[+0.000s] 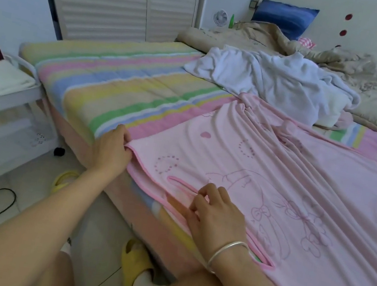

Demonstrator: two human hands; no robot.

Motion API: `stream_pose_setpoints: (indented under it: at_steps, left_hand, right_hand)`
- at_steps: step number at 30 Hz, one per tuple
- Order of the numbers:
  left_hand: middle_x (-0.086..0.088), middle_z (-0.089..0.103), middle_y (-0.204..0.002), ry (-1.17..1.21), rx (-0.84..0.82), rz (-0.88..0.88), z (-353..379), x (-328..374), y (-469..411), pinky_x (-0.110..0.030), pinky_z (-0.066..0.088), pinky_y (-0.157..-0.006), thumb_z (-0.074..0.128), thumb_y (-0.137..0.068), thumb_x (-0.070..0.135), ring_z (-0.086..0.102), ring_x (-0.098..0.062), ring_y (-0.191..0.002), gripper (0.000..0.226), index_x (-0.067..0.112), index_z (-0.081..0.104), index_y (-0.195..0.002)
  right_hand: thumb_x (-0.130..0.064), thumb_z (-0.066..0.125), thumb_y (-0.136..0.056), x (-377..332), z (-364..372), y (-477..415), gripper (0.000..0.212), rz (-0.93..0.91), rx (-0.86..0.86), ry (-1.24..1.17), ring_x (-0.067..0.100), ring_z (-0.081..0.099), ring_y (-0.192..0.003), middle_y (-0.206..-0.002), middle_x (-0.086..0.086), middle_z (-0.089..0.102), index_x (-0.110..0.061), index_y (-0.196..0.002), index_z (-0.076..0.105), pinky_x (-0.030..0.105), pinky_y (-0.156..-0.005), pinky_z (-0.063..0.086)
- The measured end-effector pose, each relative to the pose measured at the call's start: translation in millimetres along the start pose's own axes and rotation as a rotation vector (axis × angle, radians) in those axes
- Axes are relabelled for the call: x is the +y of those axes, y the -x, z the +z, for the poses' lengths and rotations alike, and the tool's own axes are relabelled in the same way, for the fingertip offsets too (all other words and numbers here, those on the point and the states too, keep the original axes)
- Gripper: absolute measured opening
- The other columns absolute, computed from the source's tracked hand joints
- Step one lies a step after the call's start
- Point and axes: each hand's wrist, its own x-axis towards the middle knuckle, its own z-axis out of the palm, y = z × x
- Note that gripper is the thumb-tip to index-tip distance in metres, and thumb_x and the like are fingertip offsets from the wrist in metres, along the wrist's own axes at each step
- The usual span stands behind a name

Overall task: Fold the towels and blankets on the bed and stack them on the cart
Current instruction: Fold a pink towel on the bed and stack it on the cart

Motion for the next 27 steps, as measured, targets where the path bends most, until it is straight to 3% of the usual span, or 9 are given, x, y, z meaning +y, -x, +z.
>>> stream_pose_setpoints:
  at_steps: [4, 7, 9, 14, 18, 21, 23, 25, 27]
  left_hand:
    - [0.004, 0.059, -0.084, 0.012, 0.09, -0.073, -20, -20, -9, -0.033, 0.04, -0.066, 0.064, -0.081, 0.009, 0.055, -0.023, -0.08, 0.015, 0.019, 0.057, -0.09]
    - [0.003, 0.065, -0.083, -0.12, 0.022, -0.071, -23, -45, -1, -0.037, 0.048, -0.068, 0.072, -0.081, 0.028, 0.061, -0.028, -0.081, 0.014, 0.024, 0.058, -0.082]
    - [0.001, 0.067, -0.083, -0.165, -0.021, -0.098, -19, -53, 7, -0.037, 0.05, -0.068, 0.072, -0.082, 0.037, 0.063, -0.029, -0.084, 0.019, 0.028, 0.057, -0.075]
    - [-0.001, 0.068, -0.085, -0.129, -0.087, -0.251, -9, -51, 10, -0.033, 0.046, -0.066, 0.066, -0.086, 0.041, 0.062, -0.03, -0.085, 0.019, 0.026, 0.063, -0.074]
    - [-0.004, 0.071, -0.072, 0.237, -0.186, -0.381, -1, -51, 11, -0.041, 0.056, -0.077, 0.059, -0.091, 0.027, 0.069, -0.027, -0.073, 0.019, 0.02, 0.062, -0.074]
    - [-0.009, 0.072, -0.082, 0.364, -0.216, -0.431, 7, -49, 25, -0.047, 0.057, -0.078, 0.057, -0.095, 0.023, 0.07, -0.025, -0.066, 0.011, 0.016, 0.059, -0.088]
    - [-0.013, 0.07, -0.09, 0.478, -0.2, -0.475, 11, -38, 41, -0.043, 0.057, -0.072, 0.048, -0.099, 0.016, 0.066, -0.024, -0.064, 0.012, 0.008, 0.056, -0.103]
    - [-0.016, 0.067, -0.095, 0.71, -0.173, -0.603, 12, -19, 59, -0.041, 0.055, -0.068, 0.04, -0.104, 0.02, 0.064, -0.026, -0.07, 0.022, 0.005, 0.053, -0.113]
    - [-0.011, 0.066, -0.097, 0.956, -0.173, -0.779, 10, -4, 69, -0.041, 0.056, -0.073, 0.038, -0.104, 0.037, 0.064, -0.026, -0.082, 0.035, 0.008, 0.055, -0.113]
  right_hand:
    - [-0.027, 0.075, -0.074, -10, -10, 7, 0.015, -0.066, 0.054, -0.138, 0.016, 0.054, -0.058, -0.079, -0.005, 0.056, -0.021, -0.074, 0.062, 0.025, -0.036, 0.037]
    - [-0.032, 0.064, -0.079, -20, -8, 13, 0.008, -0.13, 0.005, -0.133, 0.013, 0.054, -0.054, -0.075, -0.008, 0.056, -0.025, -0.074, 0.063, 0.02, -0.042, 0.025]
    - [-0.038, 0.05, -0.08, -22, -6, 17, 0.018, -0.129, -0.052, -0.105, 0.009, 0.055, -0.056, -0.076, -0.012, 0.057, -0.029, -0.076, 0.065, 0.018, -0.046, 0.022]
    - [-0.041, 0.049, -0.084, -8, -14, 25, 0.02, -0.061, -0.089, -0.197, 0.008, 0.056, -0.059, -0.084, -0.013, 0.057, -0.03, -0.087, 0.065, 0.02, -0.041, 0.036]
    - [-0.037, 0.046, -0.086, 21, -31, 35, 0.02, 0.102, -0.091, -0.217, 0.008, 0.056, -0.062, -0.084, -0.016, 0.058, -0.032, -0.089, 0.064, 0.025, -0.048, 0.044]
    - [-0.038, 0.05, -0.091, 45, -42, 45, 0.014, 0.268, -0.26, -0.191, 0.008, 0.053, -0.073, -0.084, -0.019, 0.055, -0.034, -0.093, 0.063, 0.025, -0.062, 0.039]
    - [-0.044, 0.049, -0.093, 48, -46, 47, 0.017, 0.29, -0.376, -0.18, 0.008, 0.05, -0.078, -0.086, -0.019, 0.053, -0.033, -0.097, 0.062, 0.024, -0.066, 0.037]
    - [-0.049, 0.044, -0.094, 40, -51, 42, 0.021, 0.268, -0.46, -0.141, 0.01, 0.052, -0.082, -0.092, -0.017, 0.056, -0.032, -0.097, 0.057, 0.026, -0.069, 0.04]
    - [-0.055, 0.041, -0.094, 30, -55, 35, 0.027, 0.287, -0.557, -0.129, 0.012, 0.052, -0.08, -0.092, -0.015, 0.057, -0.031, -0.093, 0.052, 0.028, -0.068, 0.041]
